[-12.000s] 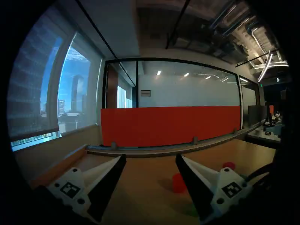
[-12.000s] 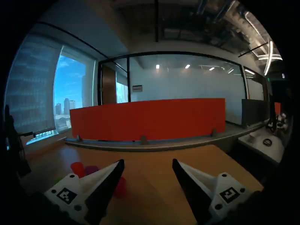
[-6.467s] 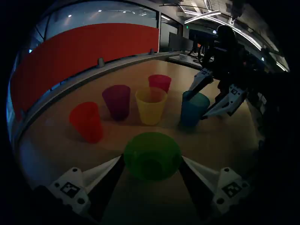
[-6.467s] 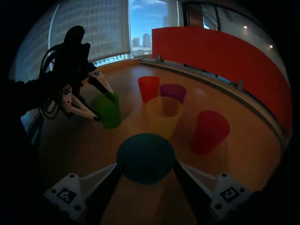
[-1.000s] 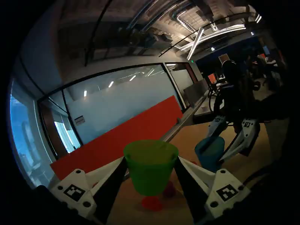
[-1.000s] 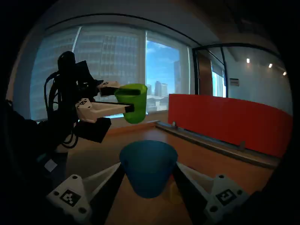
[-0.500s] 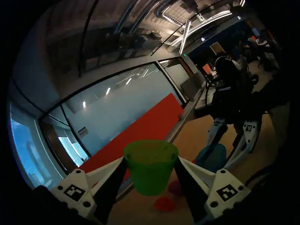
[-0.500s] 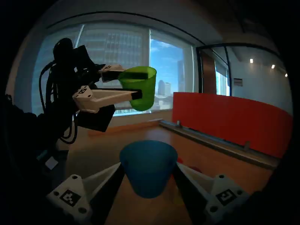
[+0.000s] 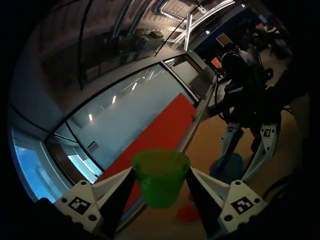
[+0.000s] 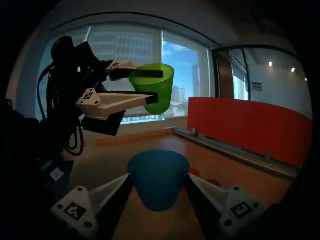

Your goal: Pour water

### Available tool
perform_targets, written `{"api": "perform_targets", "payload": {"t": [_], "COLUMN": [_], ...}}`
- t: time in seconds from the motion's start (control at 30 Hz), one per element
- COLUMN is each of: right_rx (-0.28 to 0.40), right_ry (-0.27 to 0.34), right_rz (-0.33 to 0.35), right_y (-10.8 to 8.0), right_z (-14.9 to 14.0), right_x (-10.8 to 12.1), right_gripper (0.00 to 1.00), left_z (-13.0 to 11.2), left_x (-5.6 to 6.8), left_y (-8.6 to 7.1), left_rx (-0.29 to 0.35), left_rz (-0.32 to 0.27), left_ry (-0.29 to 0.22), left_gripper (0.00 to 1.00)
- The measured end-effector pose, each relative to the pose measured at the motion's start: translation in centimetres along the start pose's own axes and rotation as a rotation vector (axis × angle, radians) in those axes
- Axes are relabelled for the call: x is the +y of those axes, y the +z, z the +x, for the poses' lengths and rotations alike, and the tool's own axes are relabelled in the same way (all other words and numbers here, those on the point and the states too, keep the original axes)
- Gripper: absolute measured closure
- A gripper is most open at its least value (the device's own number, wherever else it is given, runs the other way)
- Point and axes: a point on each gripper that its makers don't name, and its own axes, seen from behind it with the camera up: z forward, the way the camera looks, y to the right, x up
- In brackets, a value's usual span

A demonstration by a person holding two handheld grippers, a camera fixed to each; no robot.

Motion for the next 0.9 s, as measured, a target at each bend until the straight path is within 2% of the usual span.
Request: {"api": "perform_targets", "payload": {"t": [0.5, 0.9], "right_rx": [-0.001, -0.003], "right_ry": [0.007, 0.005], "right_rz": [0.024, 0.023], "right_y": [1.6, 1.8], "right_z": [-0.2, -0.3], "right_x": [-0.3, 0.2], "right_gripper": [0.12, 0.12], "left_z": [-0.7, -0.6], "left_x": [0.0, 0.2], "left_y": [1.0, 1.8], "left_rx": [-0.026, -0.030], "left_rz": [0.012, 0.014], "left_ry": [0.083, 0.147], "left_gripper": [0.15, 0.15]}}
